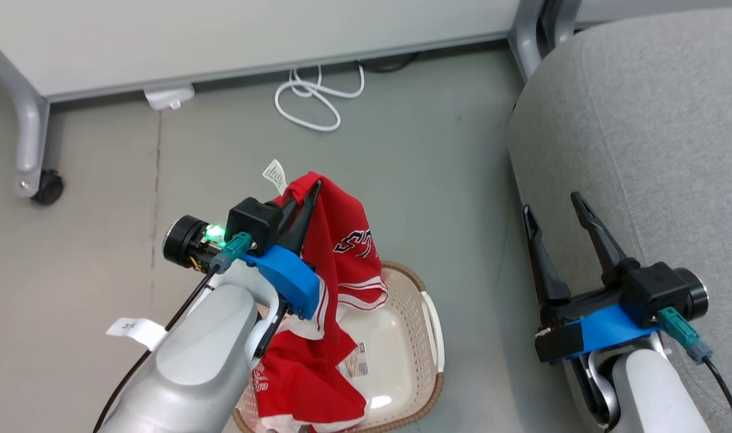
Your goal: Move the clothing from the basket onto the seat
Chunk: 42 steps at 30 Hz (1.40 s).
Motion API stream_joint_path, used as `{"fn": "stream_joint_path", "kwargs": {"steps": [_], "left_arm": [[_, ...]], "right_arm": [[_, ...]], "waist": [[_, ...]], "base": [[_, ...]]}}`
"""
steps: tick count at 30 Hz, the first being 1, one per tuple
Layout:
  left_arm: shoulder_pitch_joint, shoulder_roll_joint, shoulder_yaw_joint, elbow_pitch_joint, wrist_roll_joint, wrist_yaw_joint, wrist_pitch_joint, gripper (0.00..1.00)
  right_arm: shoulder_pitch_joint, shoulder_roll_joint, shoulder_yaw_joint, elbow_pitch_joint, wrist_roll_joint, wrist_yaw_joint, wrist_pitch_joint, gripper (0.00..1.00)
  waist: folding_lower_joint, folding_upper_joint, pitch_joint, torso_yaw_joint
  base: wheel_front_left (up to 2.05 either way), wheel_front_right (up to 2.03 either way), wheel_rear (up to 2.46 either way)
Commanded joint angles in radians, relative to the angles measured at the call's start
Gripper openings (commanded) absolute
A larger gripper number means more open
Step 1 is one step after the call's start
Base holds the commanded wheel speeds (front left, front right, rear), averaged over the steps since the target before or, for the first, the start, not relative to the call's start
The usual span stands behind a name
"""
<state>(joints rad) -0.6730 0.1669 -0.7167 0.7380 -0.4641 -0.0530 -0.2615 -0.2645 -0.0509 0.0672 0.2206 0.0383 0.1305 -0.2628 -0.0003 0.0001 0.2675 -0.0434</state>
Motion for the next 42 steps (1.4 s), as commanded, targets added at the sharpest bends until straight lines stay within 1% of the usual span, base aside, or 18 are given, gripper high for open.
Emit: {"fn": "stream_joint_path", "kwargs": {"steps": [1, 6, 13, 22, 29, 32, 36, 37, 42], "left_arm": [[0.011, 0.003, 0.016, -0.018, 0.009, 0.004, -0.005, 0.0], [0.013, -0.004, 0.079, -0.113, 0.05, -0.015, -0.005, 0.0], [-0.003, -0.009, 0.106, -0.267, 0.132, -0.03, -0.005, 0.0], [-0.026, -0.01, 0.098, -0.404, 0.184, -0.042, -0.005, 0.0], [-0.009, -0.005, 0.085, -0.447, 0.195, -0.035, -0.005, 0.0], [0.005, -0.003, 0.079, -0.456, 0.197, -0.031, -0.005, 0.0], [0.015, -0.003, 0.073, -0.459, 0.196, -0.028, -0.005, 0.0], [0.015, -0.003, 0.073, -0.459, 0.196, -0.028, -0.005, 0.0], [0.017, -0.005, 0.069, -0.458, 0.191, -0.027, -0.005, 0.0]], "right_arm": [[0.017, -0.002, 0.001, 0.003, 0.004, 0.0, -0.003, 1.0], [0.047, -0.002, -0.002, 0.0, 0.006, 0.0, -0.003, 1.0], [0.078, -0.001, -0.004, -0.006, 0.005, 0.0, -0.003, 1.0], [0.107, 0.0, 0.0, -0.002, 0.009, 0.0, -0.003, 1.0], [0.113, 0.0, 0.013, -0.015, 0.005, 0.0, -0.003, 1.0], [0.095, 0.0, 0.039, -0.034, -0.002, 0.0, -0.003, 1.0], [0.061, -0.009, 0.108, -0.071, 0.01, 0.0, -0.003, 1.0], [0.061, -0.009, 0.108, -0.071, 0.01, 0.0, -0.003, 1.0], [-0.003, -0.06, 0.215, -0.092, 0.029, 0.0, -0.003, 1.0]], "waist": [[0.0003, -0.0001, -0.048, 0.0], [0.0003, -0.0001, -0.092, -0.002], [0.0003, -0.0001, -0.125, 0.0], [0.0003, -0.0001, -0.166, 0.008], [0.0003, -0.0001, -0.189, 0.009], [0.0003, -0.0001, -0.195, 0.01], [0.0003, -0.0001, -0.2, 0.017], [0.0003, -0.0001, -0.2, 0.017], [0.0003, -0.0001, -0.203, 0.028]], "base": [[0.0, 0.0, 0.0], [0.0, 0.0, 0.0], [0.0, 0.0, 0.0], [0.0, 0.0, 0.0], [0.0, 0.0, 0.0], [0.0, 0.0, 0.0], [0.0, 0.0, 0.0], [0.0, 0.0, 0.0], [0.0, 0.0, 0.0]]}}
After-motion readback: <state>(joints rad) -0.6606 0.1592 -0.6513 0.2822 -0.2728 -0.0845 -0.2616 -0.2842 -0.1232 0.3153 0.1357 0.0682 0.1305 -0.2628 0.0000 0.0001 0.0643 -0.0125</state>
